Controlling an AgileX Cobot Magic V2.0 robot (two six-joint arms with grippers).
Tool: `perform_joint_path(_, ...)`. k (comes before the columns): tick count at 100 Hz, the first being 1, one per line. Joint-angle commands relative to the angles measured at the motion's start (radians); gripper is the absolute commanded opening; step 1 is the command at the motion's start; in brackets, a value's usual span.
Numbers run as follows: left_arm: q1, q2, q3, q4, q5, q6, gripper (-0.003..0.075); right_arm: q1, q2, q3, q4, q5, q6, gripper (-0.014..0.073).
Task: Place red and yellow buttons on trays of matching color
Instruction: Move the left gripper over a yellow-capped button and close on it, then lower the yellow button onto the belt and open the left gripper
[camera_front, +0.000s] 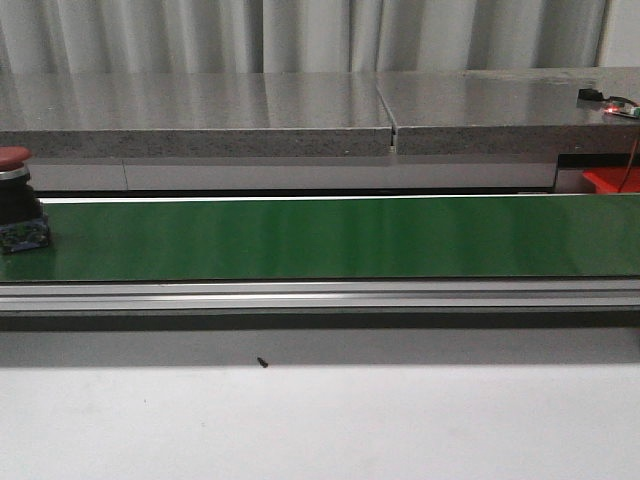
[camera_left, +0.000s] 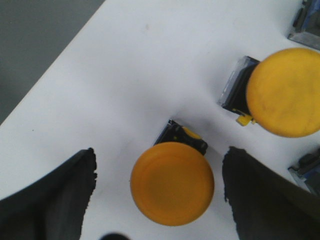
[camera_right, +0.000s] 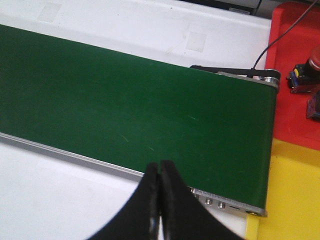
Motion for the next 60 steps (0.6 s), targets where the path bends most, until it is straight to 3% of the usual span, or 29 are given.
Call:
perform_joint_path(1, 0.001, -0.052, -0.031, -0.010, -0.028, -0.008, 0.0474, 0.001, -0.013, -0.028, 0.014, -0.046, -0.005, -0.0069)
perform_joint_path(38, 0.001, -0.052, -0.031, -0.017, -0.006, -0.008, 0.0211, 0.001, -0.013, -0.028, 0.014, -0.046, -0.005, -0.0069)
perform_joint_path(60, 0.001, -0.056, -0.039, -0.017, 0.013, -0.008, 0.0117, 0.001, -0.013, -0.028, 0.014, -0.046, -0.005, -0.0069)
